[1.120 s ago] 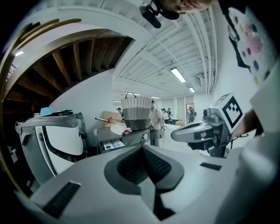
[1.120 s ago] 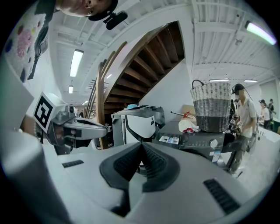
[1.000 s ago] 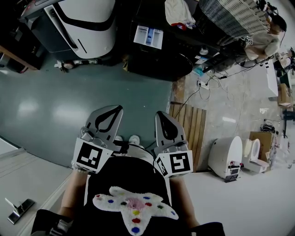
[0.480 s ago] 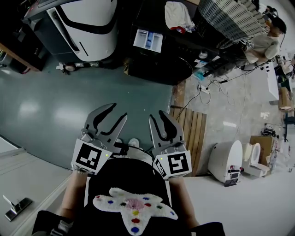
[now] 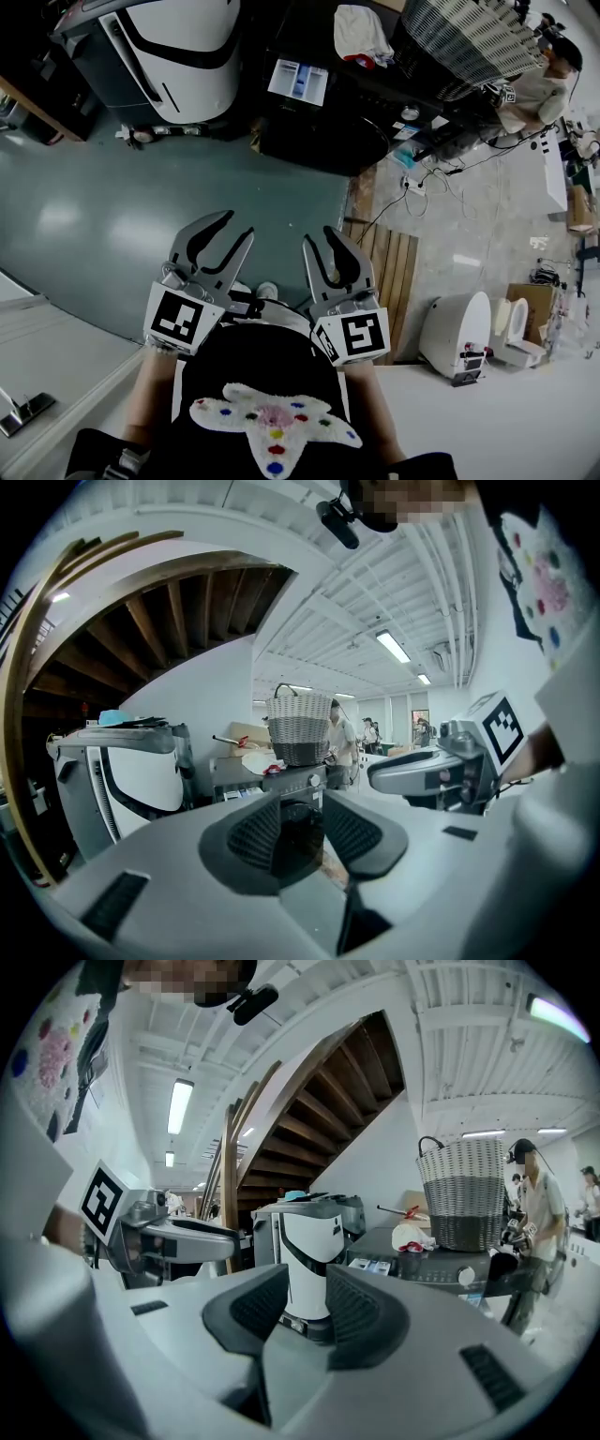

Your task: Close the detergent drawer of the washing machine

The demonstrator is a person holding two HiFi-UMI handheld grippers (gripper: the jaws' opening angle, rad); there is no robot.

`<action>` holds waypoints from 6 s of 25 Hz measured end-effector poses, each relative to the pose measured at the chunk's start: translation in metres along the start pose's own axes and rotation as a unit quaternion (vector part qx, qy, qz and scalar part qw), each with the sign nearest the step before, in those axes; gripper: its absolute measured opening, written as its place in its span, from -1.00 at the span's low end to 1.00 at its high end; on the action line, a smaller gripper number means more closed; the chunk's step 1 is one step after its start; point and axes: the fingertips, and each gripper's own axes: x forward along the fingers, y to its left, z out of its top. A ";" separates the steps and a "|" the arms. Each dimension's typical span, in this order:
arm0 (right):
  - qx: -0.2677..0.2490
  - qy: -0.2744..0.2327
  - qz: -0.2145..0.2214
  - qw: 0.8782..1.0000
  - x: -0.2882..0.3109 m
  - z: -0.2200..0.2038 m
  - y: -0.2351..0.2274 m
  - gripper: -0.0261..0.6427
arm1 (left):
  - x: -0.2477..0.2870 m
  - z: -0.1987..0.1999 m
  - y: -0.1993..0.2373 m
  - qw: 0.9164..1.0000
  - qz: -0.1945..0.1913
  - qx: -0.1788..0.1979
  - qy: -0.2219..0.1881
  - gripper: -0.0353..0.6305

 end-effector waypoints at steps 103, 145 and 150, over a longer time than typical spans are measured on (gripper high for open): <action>0.003 0.088 -0.010 0.996 0.301 -0.006 -0.197 -0.51 | 0.289 -0.010 0.224 0.998 -0.045 -0.019 0.038 -0.43; 0.054 0.199 -0.055 0.977 0.297 -0.173 -0.210 -0.49 | 0.303 -0.193 0.257 0.985 0.009 -0.033 0.167 -0.40; 0.052 0.202 -0.061 0.976 0.300 -0.179 -0.212 -0.49 | 0.307 -0.199 0.258 0.985 0.007 -0.037 0.167 -0.40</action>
